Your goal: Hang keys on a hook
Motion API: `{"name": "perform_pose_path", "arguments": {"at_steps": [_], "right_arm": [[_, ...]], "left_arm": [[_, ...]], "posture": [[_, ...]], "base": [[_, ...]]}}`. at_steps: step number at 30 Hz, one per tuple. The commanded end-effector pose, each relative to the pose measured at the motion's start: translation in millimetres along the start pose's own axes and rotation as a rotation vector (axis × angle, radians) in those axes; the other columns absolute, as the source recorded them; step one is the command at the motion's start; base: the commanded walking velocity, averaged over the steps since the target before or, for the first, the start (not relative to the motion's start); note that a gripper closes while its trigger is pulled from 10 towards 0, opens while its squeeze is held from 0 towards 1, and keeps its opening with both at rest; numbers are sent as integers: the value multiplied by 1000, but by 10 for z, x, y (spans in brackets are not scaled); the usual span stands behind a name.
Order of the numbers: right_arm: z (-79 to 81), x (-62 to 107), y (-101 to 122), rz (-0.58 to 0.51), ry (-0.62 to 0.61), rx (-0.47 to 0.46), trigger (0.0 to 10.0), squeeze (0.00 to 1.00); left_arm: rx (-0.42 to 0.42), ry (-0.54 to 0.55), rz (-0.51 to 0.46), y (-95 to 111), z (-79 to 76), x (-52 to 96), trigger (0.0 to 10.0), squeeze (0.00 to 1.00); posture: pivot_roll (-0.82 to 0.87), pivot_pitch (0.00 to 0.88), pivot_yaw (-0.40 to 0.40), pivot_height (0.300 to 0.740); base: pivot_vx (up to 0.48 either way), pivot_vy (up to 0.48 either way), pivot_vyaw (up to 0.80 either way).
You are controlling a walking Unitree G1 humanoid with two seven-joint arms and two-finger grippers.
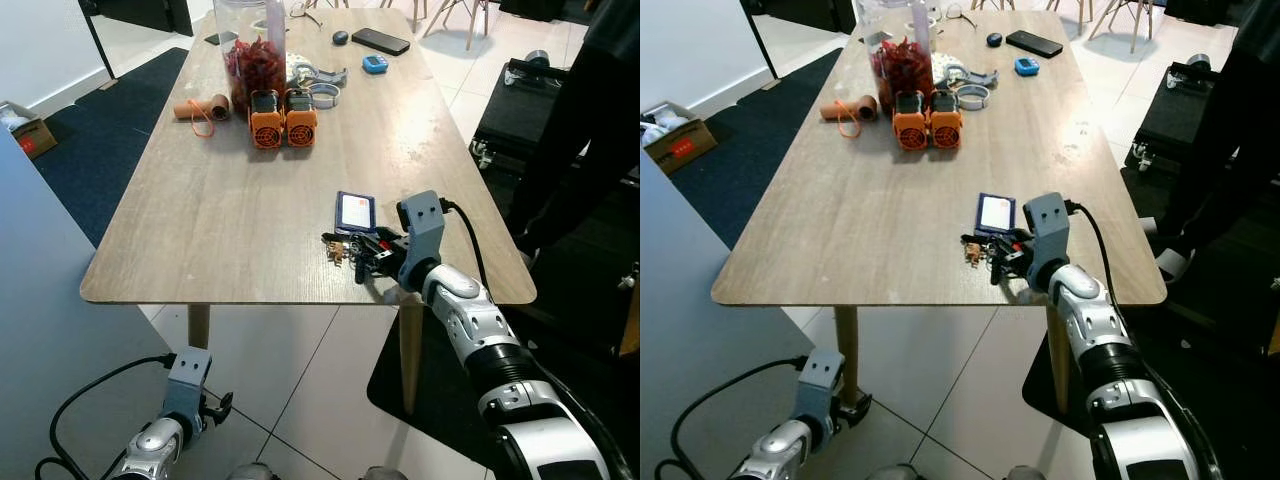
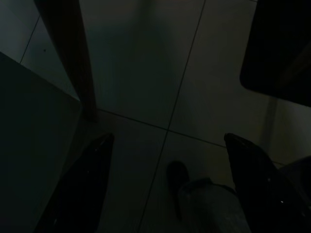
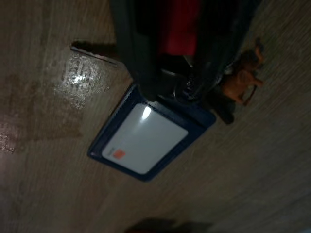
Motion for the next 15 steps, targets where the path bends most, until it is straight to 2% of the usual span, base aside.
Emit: {"name": "perform_pose_path", "arguments": {"at_steps": [1,10,12,13,15], "right_arm": [[15,59,-212,90,3,-15,0,0],[-78,75,-164,61,-46,-16,0,0],[-197,89,-31,-28,-125,-65,0,0],[-197,89,-31,-28,-125,-65,0,0],[-318,124,104,-124,-195,-123,0,0]], "left_arm": [[-25,-3,26,-59,18,27,10000,0],[-40,-8,31,-59,10,22,10000,0],[-41,-9,27,-55,7,22,10000,0],[-41,-9,27,-55,7,22,10000,0],[-40,-9,22,-49,10,23,10000,0]], "posture": [[39,103,6,740],[40,92,5,740],[41,87,4,740],[41,87,4,740],[41,83,3,740]], "base": [[0,0,0],[0,0,0],[0,0,0],[0,0,0],[0,0,0]]}}
Point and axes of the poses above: a point about 5 cm out from each wrist's last joint towards the gripper, its own x axis pointing back from the gripper into the wrist, its own y axis along the axis of the wrist's last joint, z = x × y, the point moved 1 cm from there along -x, pointing out of the wrist towards the gripper, and after that the axes turned 9 degrees about x, right-handed, at the moved point
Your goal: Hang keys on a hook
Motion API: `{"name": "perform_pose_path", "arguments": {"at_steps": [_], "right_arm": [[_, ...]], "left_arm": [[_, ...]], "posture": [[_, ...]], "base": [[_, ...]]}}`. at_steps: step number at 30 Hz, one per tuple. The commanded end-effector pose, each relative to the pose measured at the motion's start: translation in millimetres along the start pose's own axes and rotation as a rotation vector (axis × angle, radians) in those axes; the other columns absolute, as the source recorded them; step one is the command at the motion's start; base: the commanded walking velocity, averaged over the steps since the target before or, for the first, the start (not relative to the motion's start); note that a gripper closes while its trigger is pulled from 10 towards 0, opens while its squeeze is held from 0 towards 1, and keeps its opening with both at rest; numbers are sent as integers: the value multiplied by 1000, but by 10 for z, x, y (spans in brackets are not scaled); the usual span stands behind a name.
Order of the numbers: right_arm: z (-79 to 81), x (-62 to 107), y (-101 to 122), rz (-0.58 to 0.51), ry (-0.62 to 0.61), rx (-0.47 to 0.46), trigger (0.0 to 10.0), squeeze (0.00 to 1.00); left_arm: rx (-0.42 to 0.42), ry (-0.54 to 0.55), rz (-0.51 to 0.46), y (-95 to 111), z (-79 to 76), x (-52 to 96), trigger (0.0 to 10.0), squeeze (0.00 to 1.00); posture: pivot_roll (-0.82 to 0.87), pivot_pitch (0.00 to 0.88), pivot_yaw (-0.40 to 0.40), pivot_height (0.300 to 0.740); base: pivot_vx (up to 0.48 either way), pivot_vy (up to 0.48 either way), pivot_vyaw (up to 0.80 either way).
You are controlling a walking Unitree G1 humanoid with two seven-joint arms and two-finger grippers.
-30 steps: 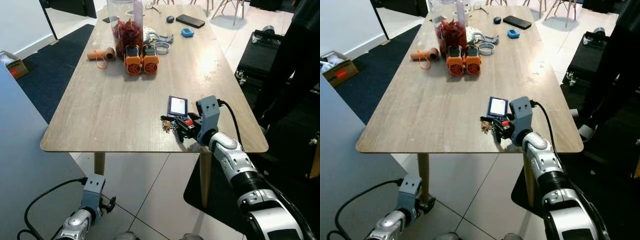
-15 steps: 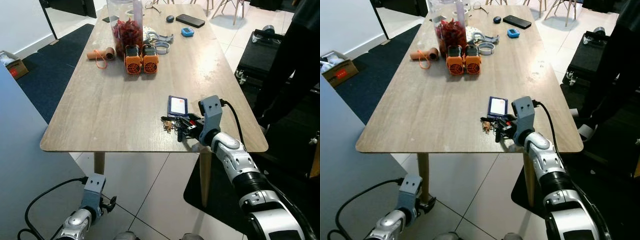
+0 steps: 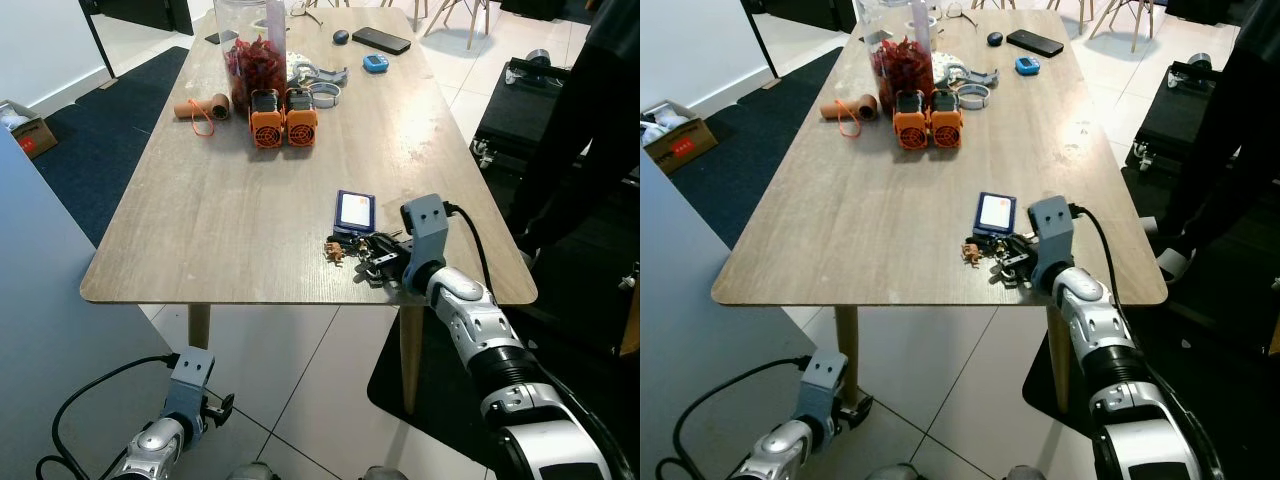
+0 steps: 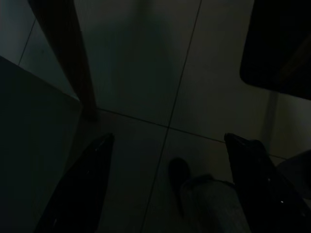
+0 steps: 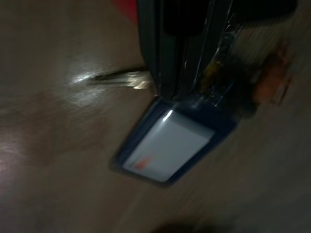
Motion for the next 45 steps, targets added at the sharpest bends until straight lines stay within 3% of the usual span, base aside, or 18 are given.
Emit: {"name": "perform_pose_path", "arguments": {"at_steps": [1,5,8,15,16,19,20,21,25,26,33,41,45], "right_arm": [[-126,32,104,-78,-69,-54,0,0],[-350,119,355,-256,-183,-148,0,0],[-443,172,449,-326,-228,-180,0,0],[-516,203,469,-337,-269,-184,0,0],[-476,181,411,-294,-244,-159,10000,1000],[-421,160,356,-256,-212,-138,10000,1000],[-317,131,288,-211,-153,-111,10000,1000],[-88,93,173,-141,-38,-65,10000,1000],[-30,89,145,-127,-11,-56,10000,1000],[75,88,95,-92,50,-47,10000,8],[321,152,-51,30,228,-22,10000,0],[383,297,8,52,320,7,10000,0],[315,366,72,62,284,29,10000,0]], "left_arm": [[-14,-1,12,-43,19,24,10000,0],[-8,-1,-4,-23,29,29,10000,0],[-4,-1,-13,-8,31,28,10000,0],[-3,-1,-19,7,31,24,10000,0],[-5,-1,-19,9,28,22,10000,0],[-8,-2,-18,8,26,21,10000,0],[-13,0,-12,3,26,20,10000,0],[-17,1,-8,-1,27,21,10000,0],[-17,0,-8,-1,27,21,10000,0],[-15,1,-10,-2,31,25,10000,0],[-11,7,-12,-17,53,42,10000,0],[-3,8,-14,-32,57,52,10000,0],[3,10,-15,-37,63,56,10000,0]], "posture": [[41,83,3,740],[40,79,2,740],[39,77,1,740],[39,76,0,740],[38,76,1,740],[38,76,0,740],[38,76,0,740],[40,77,0,740],[40,77,0,740],[44,79,-2,740],[48,83,-5,740],[49,85,-7,740],[47,88,-5,740]], "base": [[0,0,0],[0,0,0],[0,0,0],[0,0,0],[0,0,0],[0,0,0],[0,0,0],[0,0,0],[0,0,0],[0,0,0],[0,0,0],[0,0,0],[0,0,0]]}}
Point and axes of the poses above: a point about 5 cm out from each wrist's last joint towards the gripper, its own x axis pointing back from the gripper into the wrist, its own y axis along the axis of the wrist's last joint, z = x × y, the point moved 1 cm from there along -x, pointing out of the wrist towards the gripper, and after that the axes turned 9 degrees about x, right-handed, at the moved point
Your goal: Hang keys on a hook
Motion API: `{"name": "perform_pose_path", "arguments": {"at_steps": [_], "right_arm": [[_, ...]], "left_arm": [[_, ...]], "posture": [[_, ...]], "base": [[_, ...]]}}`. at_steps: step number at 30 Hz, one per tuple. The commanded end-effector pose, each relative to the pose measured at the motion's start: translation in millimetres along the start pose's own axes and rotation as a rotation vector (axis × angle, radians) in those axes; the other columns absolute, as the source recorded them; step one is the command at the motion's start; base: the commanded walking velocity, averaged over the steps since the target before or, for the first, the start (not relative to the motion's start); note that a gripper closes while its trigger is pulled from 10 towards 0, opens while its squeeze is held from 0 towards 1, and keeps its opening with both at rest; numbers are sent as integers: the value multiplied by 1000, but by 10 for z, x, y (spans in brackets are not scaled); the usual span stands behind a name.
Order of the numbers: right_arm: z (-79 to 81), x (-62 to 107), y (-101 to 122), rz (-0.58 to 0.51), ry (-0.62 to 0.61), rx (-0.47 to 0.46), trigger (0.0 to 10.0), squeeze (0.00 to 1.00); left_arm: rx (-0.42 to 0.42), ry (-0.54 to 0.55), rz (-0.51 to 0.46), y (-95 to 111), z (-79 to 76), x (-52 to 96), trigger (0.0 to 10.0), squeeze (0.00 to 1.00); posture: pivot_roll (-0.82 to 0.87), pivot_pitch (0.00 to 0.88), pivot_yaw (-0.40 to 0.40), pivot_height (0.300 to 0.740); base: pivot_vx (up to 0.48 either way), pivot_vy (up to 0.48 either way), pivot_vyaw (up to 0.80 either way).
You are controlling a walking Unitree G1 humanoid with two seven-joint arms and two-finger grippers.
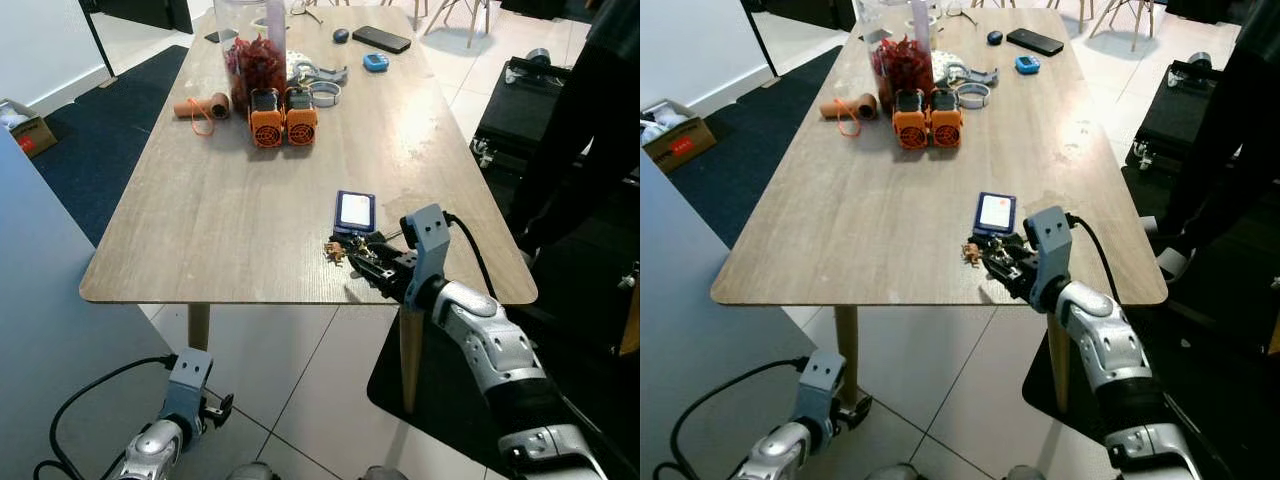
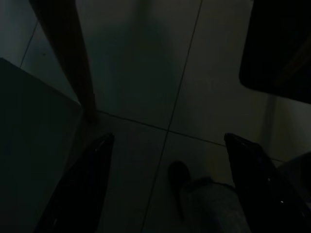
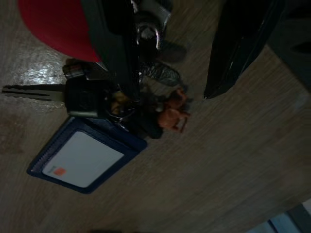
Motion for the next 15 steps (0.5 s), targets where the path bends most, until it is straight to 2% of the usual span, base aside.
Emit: {"name": "perform_pose_path", "arguments": {"at_steps": [1,4,7,8,15], "right_arm": [[-47,59,-3,25,-44,5,10000,0],[-118,108,-8,55,-96,38,10000,0],[-197,179,-54,120,-153,130,10000,0],[-199,194,-69,140,-158,159,10000,0],[-199,183,-143,195,-187,216,10000,0]], "left_arm": [[1,14,6,-32,55,34,10000,0],[3,15,7,-32,56,34,10000,0],[4,14,8,-29,52,30,10000,0],[4,13,9,-29,50,29,10000,0],[3,11,12,-28,35,21,10000,0]], "posture": [[46,88,-5,740],[45,89,-4,740],[41,93,0,740],[38,96,2,740],[36,107,6,740]], "base": [[0,0,0],[0,0,0],[0,0,0],[0,0,0],[0,0,0]]}}
Point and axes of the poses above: a point about 5 cm out from each wrist's last joint towards the gripper, its own x axis pointing back from the gripper into the wrist, its own y axis along the axis of the wrist's last joint, z = x × y, the point moved 1 cm from there along -x, pointing out of the wrist towards the gripper, and after that the axes turned 9 degrees about x, right-handed, at the moved point
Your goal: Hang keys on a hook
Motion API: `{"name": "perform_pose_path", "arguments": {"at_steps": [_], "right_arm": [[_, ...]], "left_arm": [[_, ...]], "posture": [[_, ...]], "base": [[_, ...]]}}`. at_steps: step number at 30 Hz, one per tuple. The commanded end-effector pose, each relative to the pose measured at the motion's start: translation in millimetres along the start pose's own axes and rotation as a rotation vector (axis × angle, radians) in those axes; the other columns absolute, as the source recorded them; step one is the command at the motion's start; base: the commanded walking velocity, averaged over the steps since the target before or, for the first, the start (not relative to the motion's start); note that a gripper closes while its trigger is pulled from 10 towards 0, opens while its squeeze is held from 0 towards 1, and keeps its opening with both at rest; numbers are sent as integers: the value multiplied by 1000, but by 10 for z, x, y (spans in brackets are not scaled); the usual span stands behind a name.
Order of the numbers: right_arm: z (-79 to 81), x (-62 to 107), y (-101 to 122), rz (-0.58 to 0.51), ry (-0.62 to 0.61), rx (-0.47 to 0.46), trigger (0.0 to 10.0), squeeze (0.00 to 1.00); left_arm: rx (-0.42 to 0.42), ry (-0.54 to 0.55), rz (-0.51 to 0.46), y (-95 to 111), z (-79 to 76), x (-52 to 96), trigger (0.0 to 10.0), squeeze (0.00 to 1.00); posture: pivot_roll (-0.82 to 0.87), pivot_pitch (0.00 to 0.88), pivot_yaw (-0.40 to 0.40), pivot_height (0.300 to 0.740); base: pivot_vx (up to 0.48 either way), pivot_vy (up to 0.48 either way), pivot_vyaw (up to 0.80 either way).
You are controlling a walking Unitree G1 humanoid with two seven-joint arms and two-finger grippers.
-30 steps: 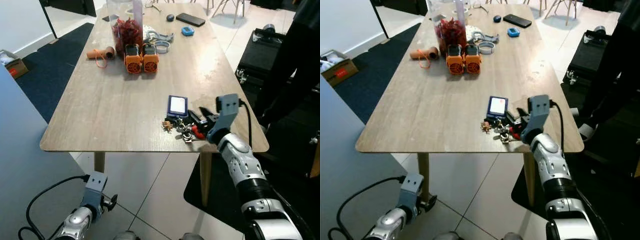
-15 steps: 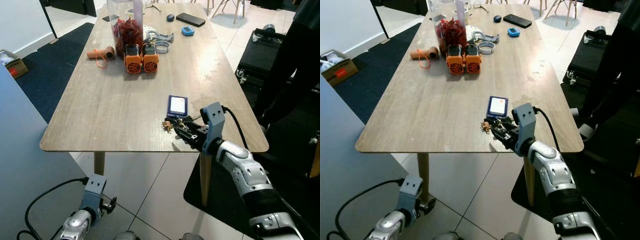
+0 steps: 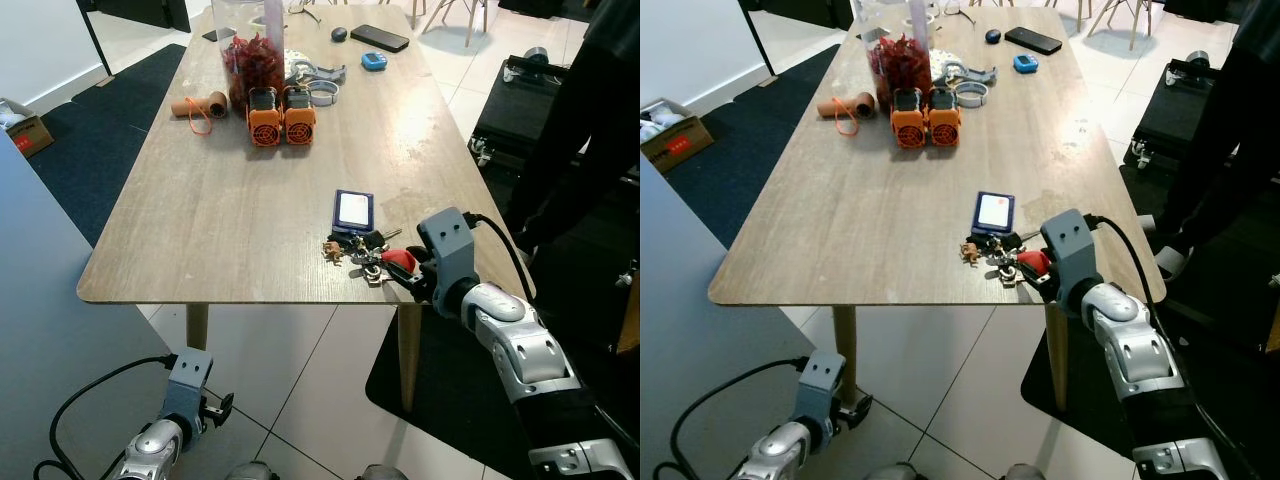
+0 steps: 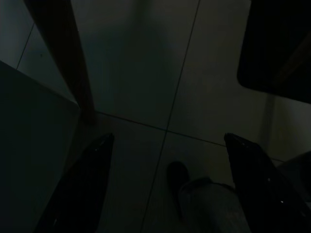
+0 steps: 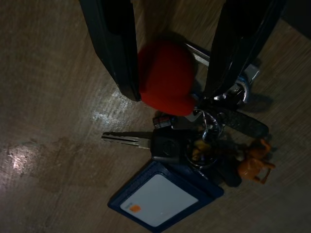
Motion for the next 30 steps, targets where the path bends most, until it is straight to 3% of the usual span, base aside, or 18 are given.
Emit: {"name": "perform_pose_path", "arguments": {"at_steps": [1,30], "right_arm": [[45,-8,-40,30,-3,20,10000,0],[-15,-227,173,-16,-66,8,10000,0]], "left_arm": [[2,10,13,-31,35,22,10000,0],[4,29,31,-44,68,24,10000,0]], "posture": [[38,111,8,740],[51,123,5,740]], "base": [[0,0,0],[0,0,0]]}}
Point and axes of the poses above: a point about 5 cm out from each wrist's last joint towards the gripper, its own x axis pointing back from the gripper into the wrist, its own y axis along the axis of the wrist's last joint, z = x × y, the point moved 1 cm from there along -x, pointing out of the wrist towards the gripper, and after that the axes turned 9 degrees about x, right-handed, at the moved point
